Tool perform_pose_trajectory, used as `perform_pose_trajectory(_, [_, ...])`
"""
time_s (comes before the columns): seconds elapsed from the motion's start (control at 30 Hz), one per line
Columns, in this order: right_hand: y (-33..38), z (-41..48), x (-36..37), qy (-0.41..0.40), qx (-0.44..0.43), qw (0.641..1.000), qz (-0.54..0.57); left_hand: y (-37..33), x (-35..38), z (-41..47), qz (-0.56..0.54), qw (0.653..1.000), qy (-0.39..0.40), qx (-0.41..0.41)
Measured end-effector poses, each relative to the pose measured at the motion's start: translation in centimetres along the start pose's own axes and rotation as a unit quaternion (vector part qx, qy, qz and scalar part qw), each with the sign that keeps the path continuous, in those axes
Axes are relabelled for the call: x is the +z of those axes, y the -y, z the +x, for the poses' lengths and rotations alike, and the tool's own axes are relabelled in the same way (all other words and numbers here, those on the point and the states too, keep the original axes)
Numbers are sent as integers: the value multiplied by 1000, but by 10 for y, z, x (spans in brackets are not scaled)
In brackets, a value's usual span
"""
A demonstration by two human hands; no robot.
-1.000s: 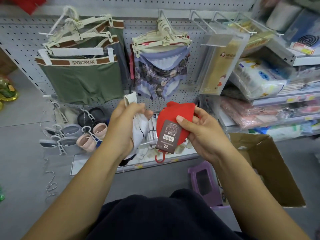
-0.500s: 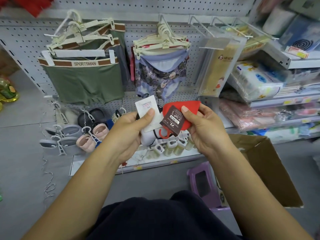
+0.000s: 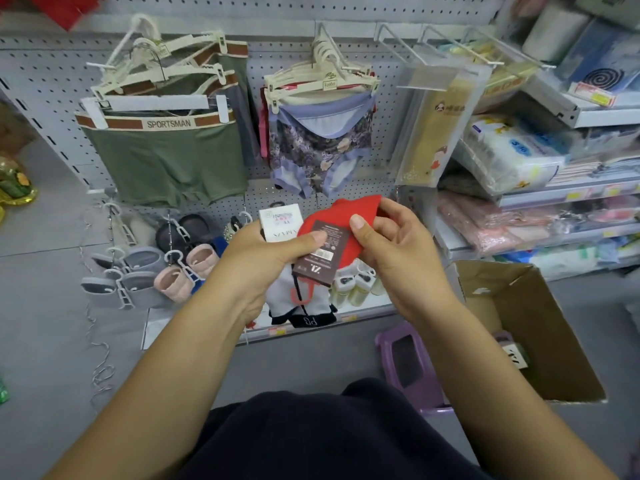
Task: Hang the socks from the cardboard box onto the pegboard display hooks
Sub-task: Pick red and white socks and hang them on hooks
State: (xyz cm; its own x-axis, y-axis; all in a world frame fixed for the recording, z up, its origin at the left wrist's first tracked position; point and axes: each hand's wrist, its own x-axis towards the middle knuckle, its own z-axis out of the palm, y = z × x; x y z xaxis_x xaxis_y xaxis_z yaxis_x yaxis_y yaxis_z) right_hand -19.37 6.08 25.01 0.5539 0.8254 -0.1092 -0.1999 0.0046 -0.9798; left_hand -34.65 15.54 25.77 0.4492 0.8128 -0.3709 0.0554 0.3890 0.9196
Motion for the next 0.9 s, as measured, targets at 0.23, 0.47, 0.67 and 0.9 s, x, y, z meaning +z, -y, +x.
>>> perform_pose_trajectory(0.23, [7,-18,-5,138,-170,918,-330,-7,-8,5,-70,996,-57,13])
perform_pose_trajectory(0.47, [-2,-2,9,133,-257,921,-262,-9,-12,4,-77,996,-30,17])
perform_pose_trajectory(0.67, [10,15,15,47,-175,973,-142,-14,-23,7,22,996,-56,62])
perform_pose_trajectory(0.9, [42,47,26,24,-164,974,-155,-54,-28,28,-11,994,-54,96])
